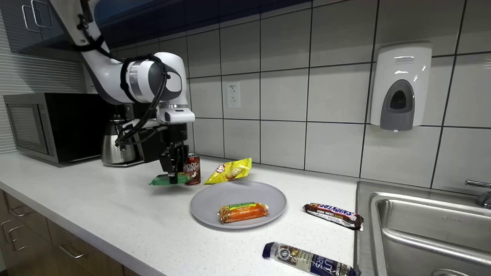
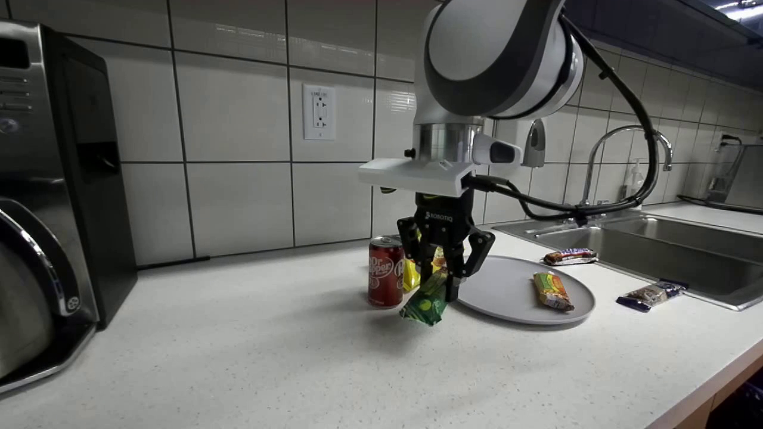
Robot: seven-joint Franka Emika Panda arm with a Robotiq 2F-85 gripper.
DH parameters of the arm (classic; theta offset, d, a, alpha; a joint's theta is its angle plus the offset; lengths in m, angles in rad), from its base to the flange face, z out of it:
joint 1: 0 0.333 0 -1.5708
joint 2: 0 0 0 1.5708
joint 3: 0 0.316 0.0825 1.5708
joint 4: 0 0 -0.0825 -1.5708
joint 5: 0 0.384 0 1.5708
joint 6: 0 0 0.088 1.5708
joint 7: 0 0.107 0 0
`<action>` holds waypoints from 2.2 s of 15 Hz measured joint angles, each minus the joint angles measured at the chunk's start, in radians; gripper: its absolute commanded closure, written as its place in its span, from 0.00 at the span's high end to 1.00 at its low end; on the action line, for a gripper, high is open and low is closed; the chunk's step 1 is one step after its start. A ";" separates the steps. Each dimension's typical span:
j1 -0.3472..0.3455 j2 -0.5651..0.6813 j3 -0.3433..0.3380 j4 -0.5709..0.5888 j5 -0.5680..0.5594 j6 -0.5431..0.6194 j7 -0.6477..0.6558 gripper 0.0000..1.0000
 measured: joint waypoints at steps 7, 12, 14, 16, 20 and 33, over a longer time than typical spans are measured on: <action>-0.028 -0.055 -0.008 -0.054 -0.005 -0.001 0.004 0.16; -0.044 -0.095 -0.008 -0.088 -0.008 -0.004 -0.013 0.16; -0.049 -0.109 -0.007 -0.099 -0.008 -0.005 -0.025 0.16; -0.055 -0.122 -0.007 -0.108 -0.008 -0.010 -0.051 0.16; -0.073 -0.142 -0.007 -0.121 -0.006 -0.050 -0.153 0.16; -0.145 -0.191 -0.007 -0.126 -0.002 -0.205 -0.528 0.16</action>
